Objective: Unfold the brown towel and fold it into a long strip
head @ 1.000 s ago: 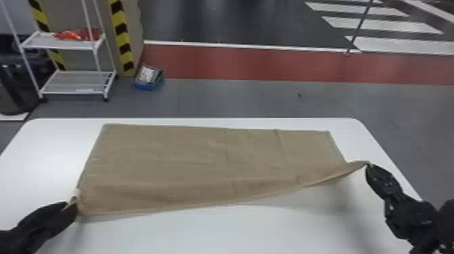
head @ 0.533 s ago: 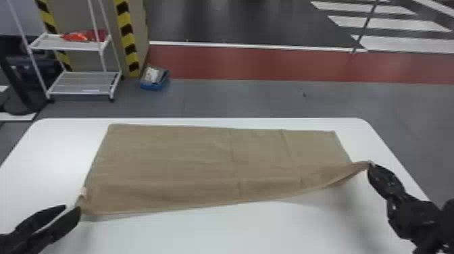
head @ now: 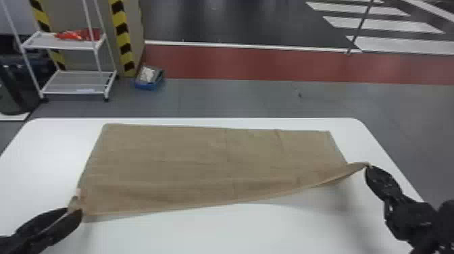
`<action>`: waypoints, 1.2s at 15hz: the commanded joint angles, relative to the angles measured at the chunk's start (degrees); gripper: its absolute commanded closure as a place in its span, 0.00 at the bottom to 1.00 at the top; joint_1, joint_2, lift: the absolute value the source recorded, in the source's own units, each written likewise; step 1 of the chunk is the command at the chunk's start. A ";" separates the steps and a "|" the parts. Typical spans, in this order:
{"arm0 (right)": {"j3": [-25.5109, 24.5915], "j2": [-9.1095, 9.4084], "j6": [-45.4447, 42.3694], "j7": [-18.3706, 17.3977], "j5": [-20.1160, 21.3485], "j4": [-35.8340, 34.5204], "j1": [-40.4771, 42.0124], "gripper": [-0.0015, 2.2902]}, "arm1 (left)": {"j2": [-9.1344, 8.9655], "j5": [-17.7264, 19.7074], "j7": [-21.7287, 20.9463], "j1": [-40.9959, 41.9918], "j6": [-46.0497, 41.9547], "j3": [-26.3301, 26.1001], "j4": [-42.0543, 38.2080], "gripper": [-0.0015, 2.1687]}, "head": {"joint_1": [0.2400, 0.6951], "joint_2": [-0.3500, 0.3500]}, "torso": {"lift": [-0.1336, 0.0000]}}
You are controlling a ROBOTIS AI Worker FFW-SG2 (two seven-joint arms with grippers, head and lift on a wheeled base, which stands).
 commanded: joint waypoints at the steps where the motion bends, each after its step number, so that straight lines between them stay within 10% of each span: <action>1: -0.11 0.00 -0.01 0.00 -0.04 -0.22 0.20 0.62 | 0.05 0.72 -0.65 0.25 0.85 0.35 -0.44 0.35 | 1.00 0.33 | 0.07; 4: -0.11 0.00 0.17 -0.08 -0.04 -0.22 0.29 0.62 | -0.04 1.51 -0.65 0.95 0.85 0.96 -1.58 0.78 | 1.00 0.32 | 0.07; 18: -6.00 -1.50 -0.71 6.60 2.24 -5.76 5.56 0.62 | -4.87 11.62 5.77 2.80 30.73 14.41 -22.76 0.80 | 1.00 0.26 | 0.07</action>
